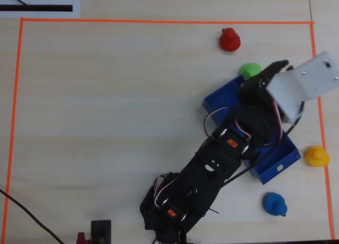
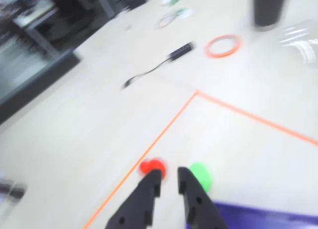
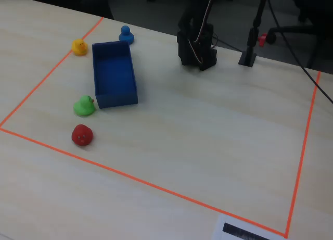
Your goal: Grasp yellow duck and put it into box.
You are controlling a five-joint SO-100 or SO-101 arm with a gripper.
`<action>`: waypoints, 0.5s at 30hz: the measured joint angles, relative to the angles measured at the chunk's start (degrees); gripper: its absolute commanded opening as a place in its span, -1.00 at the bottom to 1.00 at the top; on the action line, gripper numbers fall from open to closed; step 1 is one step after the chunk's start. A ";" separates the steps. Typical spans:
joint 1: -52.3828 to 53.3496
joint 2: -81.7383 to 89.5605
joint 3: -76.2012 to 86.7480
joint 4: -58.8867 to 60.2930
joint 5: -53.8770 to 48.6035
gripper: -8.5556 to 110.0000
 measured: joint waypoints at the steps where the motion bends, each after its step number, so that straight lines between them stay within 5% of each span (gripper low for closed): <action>1: 1.93 -2.29 -2.72 0.70 0.44 -0.85; 11: 20.13 -25.84 -28.12 11.25 2.64 -0.61; 15: 25.22 -31.82 -29.09 11.25 2.64 -0.29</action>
